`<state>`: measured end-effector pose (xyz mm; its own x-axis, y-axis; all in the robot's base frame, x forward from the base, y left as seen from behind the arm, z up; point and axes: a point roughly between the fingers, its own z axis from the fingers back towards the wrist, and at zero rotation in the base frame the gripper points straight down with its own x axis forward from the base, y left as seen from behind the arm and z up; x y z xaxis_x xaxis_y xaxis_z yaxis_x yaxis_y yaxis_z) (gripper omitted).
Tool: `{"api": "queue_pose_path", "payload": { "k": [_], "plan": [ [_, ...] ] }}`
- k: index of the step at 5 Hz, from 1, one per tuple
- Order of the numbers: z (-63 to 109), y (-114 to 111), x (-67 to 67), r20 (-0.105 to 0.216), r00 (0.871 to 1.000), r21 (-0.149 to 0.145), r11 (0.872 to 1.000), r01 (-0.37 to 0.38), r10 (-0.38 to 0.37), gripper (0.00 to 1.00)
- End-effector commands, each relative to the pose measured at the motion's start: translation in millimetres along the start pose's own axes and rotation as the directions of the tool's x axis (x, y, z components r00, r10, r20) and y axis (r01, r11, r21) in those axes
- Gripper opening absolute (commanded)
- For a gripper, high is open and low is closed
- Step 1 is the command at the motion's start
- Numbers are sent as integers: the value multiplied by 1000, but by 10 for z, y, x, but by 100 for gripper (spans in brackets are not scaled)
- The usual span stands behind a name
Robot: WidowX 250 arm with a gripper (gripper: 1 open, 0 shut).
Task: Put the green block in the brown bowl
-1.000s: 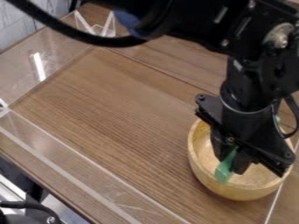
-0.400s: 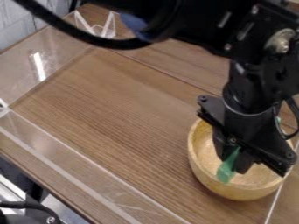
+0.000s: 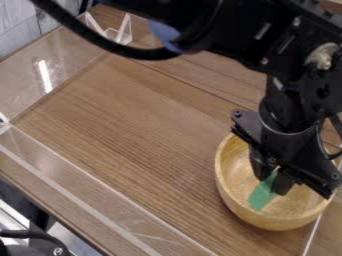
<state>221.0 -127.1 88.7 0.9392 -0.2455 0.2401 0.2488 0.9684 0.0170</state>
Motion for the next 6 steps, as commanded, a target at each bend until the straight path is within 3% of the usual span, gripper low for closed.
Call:
{"api": "queue_pose_path", "payload": {
  "k": [1, 6],
  "plan": [
    [-4, -19, 47, 25, 1000, 1, 1000, 1, -1, 0],
    [-499, -66, 49, 19, 999, 12, 999, 32, -32, 0]
  ]
}}
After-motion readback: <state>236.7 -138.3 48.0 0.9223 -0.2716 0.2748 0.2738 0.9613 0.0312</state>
